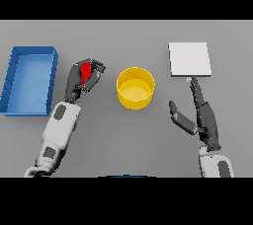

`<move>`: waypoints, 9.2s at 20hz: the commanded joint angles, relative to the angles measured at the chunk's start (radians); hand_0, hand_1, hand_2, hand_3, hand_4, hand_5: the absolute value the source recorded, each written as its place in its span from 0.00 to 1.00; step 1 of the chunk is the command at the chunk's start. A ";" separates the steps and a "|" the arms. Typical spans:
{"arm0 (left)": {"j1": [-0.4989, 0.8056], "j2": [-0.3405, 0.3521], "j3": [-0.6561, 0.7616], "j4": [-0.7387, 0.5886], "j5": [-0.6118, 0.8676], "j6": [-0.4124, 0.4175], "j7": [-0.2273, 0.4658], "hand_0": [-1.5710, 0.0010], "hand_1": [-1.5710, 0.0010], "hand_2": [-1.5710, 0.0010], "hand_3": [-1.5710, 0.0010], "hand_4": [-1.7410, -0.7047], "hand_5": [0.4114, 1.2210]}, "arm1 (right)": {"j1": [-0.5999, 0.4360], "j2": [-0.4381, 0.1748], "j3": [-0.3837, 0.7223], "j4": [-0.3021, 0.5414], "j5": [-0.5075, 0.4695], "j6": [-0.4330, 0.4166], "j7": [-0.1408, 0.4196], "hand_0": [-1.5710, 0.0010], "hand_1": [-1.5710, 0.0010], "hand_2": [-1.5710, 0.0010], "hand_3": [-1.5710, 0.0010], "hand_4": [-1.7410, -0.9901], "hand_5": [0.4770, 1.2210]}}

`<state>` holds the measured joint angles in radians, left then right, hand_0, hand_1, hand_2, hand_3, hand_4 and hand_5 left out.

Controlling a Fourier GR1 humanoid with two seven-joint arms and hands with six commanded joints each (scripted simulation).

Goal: Pick up the red beaker and tilt it to pour out 1 green nut into yellow bowl. Pick up the yellow bowl and place it on the metallic measuring scale.

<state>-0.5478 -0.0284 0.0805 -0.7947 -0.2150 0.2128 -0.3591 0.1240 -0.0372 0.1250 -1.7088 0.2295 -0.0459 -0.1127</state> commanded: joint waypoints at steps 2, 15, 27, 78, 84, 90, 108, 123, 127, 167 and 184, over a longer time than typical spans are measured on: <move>-0.003 0.001 0.011 -0.004 0.013 0.005 0.008 0.13 0.13 0.13 0.19 0.10 0.88 | -0.012 -0.001 0.001 0.003 0.003 0.000 -0.001 1.00 1.00 1.00 1.00 0.70 0.27; -0.083 0.167 -0.231 -0.205 -0.230 -0.053 0.218 0.01 0.01 0.01 0.01 0.01 0.89 | 0.004 -0.016 0.014 -0.005 0.071 -0.034 -0.034 1.00 1.00 1.00 1.00 0.86 0.25; -0.246 0.288 -0.553 -0.222 -0.553 -0.253 0.367 0.00 0.00 0.00 0.00 0.00 0.96 | 0.001 -0.016 0.021 -0.002 0.066 -0.018 -0.030 1.00 1.00 1.00 1.00 0.92 0.29; -1.028 0.338 -0.690 0.420 -0.916 -0.490 0.289 0.00 0.00 0.00 0.09 0.01 1.00 | -0.012 0.007 0.039 0.017 0.088 -0.036 -0.062 1.00 1.00 1.00 1.00 1.00 0.26; -0.925 0.504 -0.403 0.469 -0.664 -0.366 0.439 0.00 0.00 0.00 0.08 0.00 1.00 | -0.036 0.020 0.028 0.034 0.045 -0.020 -0.048 1.00 1.00 1.00 1.00 0.99 0.25; -0.703 0.606 -0.199 0.412 -0.443 -0.228 0.593 0.00 0.00 0.00 0.08 0.00 1.00 | -0.045 0.009 0.034 0.039 0.061 -0.021 -0.044 1.00 1.00 1.00 1.00 0.91 0.24; 0.004 0.500 -0.053 -0.312 -0.127 -0.015 0.884 0.00 0.00 0.00 0.03 0.00 0.97 | -0.015 -0.003 0.045 0.025 0.084 -0.021 -0.048 1.00 1.00 1.00 1.00 0.98 0.23; 0.163 0.520 -0.101 -0.467 -0.139 -0.097 0.938 0.51 0.59 0.58 0.61 0.79 0.33 | -0.027 -0.002 0.033 0.041 0.072 -0.025 -0.055 1.00 1.00 1.00 1.00 0.98 0.21; 0.142 0.524 -0.137 -0.425 -0.160 -0.136 0.917 0.80 0.83 0.83 0.84 0.89 0.30 | -0.015 -0.004 0.042 0.024 0.086 -0.029 -0.067 1.00 1.00 1.00 1.00 0.97 0.22; 0.166 0.553 -0.122 -0.445 -0.150 -0.123 0.832 1.00 1.00 1.00 1.00 0.96 0.36 | -0.830 -0.296 0.576 0.569 0.668 0.523 -0.079 1.00 1.00 1.00 1.00 0.63 0.35; 0.152 0.551 -0.132 -0.421 -0.162 -0.124 0.825 1.00 1.00 1.00 1.00 0.96 0.35 | -0.834 -0.292 0.575 0.588 0.609 0.649 -0.041 0.12 0.12 0.21 0.23 0.10 0.93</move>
<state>-0.3958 0.5225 -0.0517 -1.2154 -0.3769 0.0892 0.4660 -0.7106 -0.3288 0.6995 -1.1212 0.8371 0.6008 -0.1557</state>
